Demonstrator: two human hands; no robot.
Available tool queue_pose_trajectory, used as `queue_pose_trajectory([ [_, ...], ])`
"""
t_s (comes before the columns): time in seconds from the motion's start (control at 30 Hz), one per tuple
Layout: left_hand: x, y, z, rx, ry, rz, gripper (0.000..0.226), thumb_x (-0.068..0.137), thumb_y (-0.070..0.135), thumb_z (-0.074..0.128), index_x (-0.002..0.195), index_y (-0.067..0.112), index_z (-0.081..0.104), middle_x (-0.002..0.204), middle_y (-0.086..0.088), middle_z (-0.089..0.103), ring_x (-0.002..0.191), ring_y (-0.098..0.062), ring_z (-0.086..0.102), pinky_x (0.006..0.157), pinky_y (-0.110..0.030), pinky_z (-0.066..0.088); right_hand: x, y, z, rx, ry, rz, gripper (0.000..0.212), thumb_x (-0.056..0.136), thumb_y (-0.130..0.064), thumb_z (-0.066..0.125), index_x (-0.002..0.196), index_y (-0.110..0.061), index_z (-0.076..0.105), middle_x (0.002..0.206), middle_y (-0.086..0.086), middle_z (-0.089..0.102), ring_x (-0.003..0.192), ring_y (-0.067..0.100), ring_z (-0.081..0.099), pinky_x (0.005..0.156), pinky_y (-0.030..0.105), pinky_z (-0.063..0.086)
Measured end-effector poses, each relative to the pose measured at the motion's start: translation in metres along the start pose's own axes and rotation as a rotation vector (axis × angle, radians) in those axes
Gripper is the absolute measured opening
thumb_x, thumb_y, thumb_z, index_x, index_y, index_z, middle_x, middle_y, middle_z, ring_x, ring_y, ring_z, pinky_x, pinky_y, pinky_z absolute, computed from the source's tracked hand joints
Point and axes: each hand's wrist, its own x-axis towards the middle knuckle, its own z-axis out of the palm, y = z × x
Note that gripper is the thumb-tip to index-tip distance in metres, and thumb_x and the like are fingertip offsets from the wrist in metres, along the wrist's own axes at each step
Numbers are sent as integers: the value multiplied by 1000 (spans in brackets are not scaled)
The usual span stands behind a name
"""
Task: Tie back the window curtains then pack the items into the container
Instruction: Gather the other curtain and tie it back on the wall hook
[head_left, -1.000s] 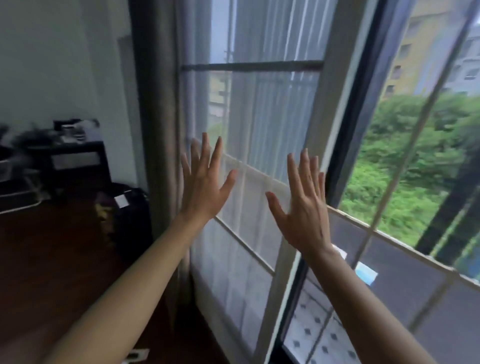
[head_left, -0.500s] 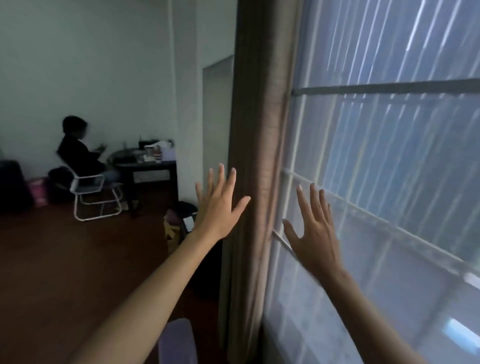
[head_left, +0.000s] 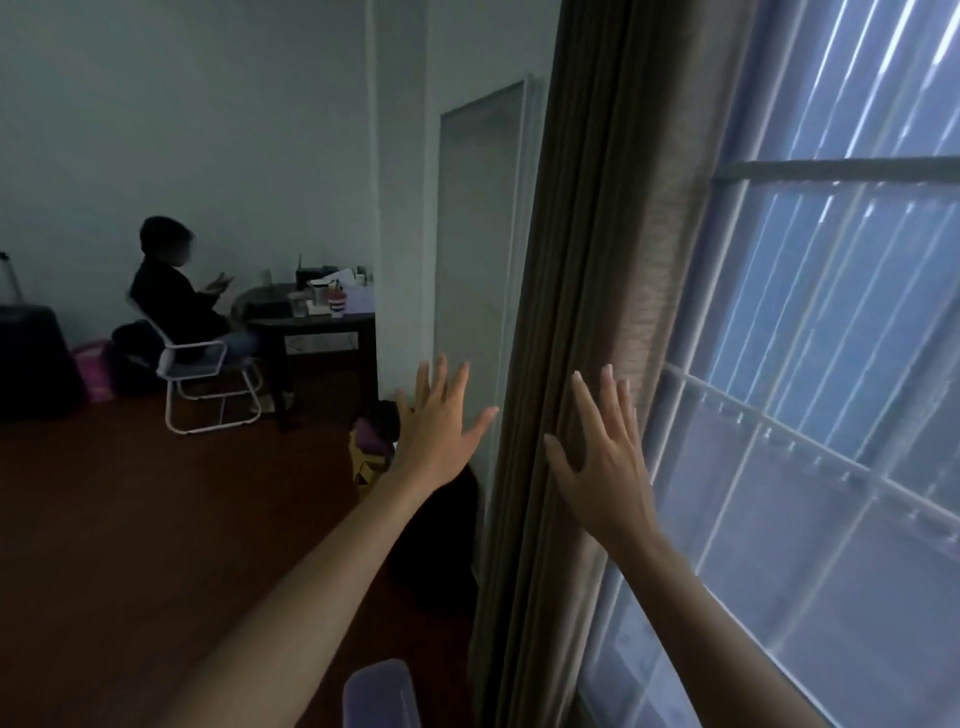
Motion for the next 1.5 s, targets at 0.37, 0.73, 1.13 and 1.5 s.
queue_pose_trajectory([
  [0.37,106,-29,31,-131,-2,67,61,97,54,35,151,26,23,162,-2,1,149,-21,-4,118,-52,-8,80,-1,57,68,32,-72,74,95,-30,59,155,-22,17,164,0,-3,150,15,-11,121,41,17],
  [0.73,186,-36,70,-337,92,86,47,97,47,45,137,22,47,144,-2,46,138,-23,35,115,-55,16,130,5,86,96,128,-74,73,94,-23,60,155,-17,19,164,4,2,151,18,1,117,35,20],
  [1.13,260,-10,97,-868,72,260,46,94,22,61,135,6,49,134,-6,56,119,-16,53,103,-34,42,130,11,92,-64,162,33,71,95,-25,58,155,-17,20,164,1,5,150,10,1,118,19,8],
  [1.5,323,-60,124,-945,-9,498,12,97,13,55,99,2,54,80,-14,69,67,-20,60,52,-8,37,155,-31,130,-232,240,252,67,98,-30,54,155,-23,19,164,-5,4,150,7,4,118,25,15],
])
